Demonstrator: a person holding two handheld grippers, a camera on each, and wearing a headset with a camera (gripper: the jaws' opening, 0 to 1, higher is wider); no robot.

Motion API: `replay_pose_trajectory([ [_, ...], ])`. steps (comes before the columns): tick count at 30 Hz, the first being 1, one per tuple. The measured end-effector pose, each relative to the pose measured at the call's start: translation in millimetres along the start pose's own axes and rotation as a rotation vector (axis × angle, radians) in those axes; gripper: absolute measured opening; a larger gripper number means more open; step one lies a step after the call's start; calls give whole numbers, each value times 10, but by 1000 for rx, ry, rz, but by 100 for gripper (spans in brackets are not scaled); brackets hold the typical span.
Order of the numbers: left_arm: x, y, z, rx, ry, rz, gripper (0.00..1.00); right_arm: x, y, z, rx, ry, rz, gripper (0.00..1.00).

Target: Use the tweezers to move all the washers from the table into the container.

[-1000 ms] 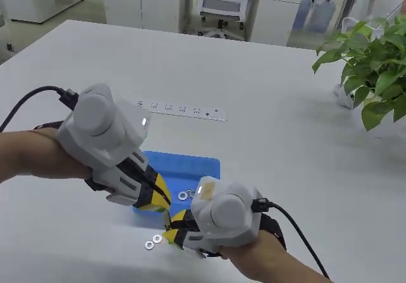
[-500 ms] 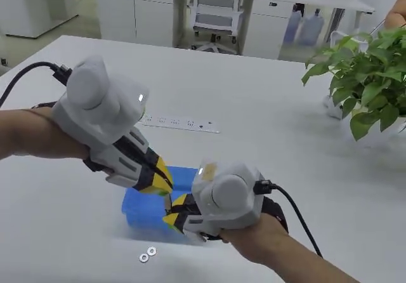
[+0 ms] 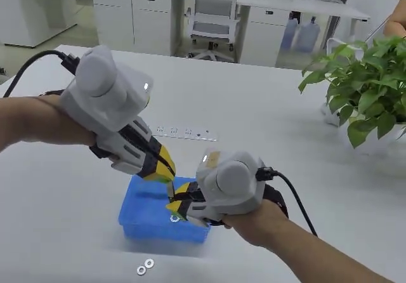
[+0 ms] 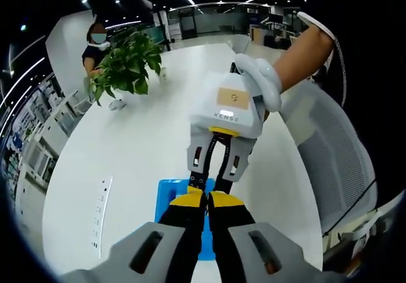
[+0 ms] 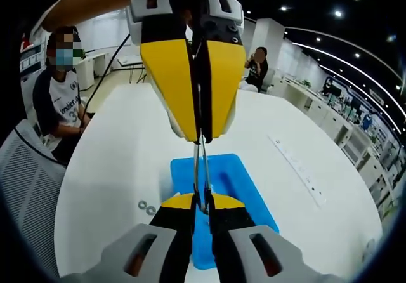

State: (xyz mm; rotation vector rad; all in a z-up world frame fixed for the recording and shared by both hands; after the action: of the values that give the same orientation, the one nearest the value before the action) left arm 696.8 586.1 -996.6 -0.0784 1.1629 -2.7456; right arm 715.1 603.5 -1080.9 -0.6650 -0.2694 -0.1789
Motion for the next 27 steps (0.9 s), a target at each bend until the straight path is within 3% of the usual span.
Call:
replay_pose_trajectory([
  [8, -120, 125, -53, -19, 1, 5, 6, 77, 91, -116, -3, 13, 10, 10],
  [27, -254, 373, -246, -61, -20, -24, 6, 74, 273, -402, -53, 55, 64, 10],
])
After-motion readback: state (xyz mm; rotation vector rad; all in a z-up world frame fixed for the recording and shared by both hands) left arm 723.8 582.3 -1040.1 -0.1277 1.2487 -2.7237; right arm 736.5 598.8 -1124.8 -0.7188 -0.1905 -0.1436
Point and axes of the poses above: the centre of the closed fingertips' face, and the gripper's own axes: y roughly forward along the fingers, x roughly to its right, z roughly out of its top, the point moved 1 cm from there along -y, roughly backward along the fingers, and after that the axes turned 9 degrees about -y, right-handed, at the moved point
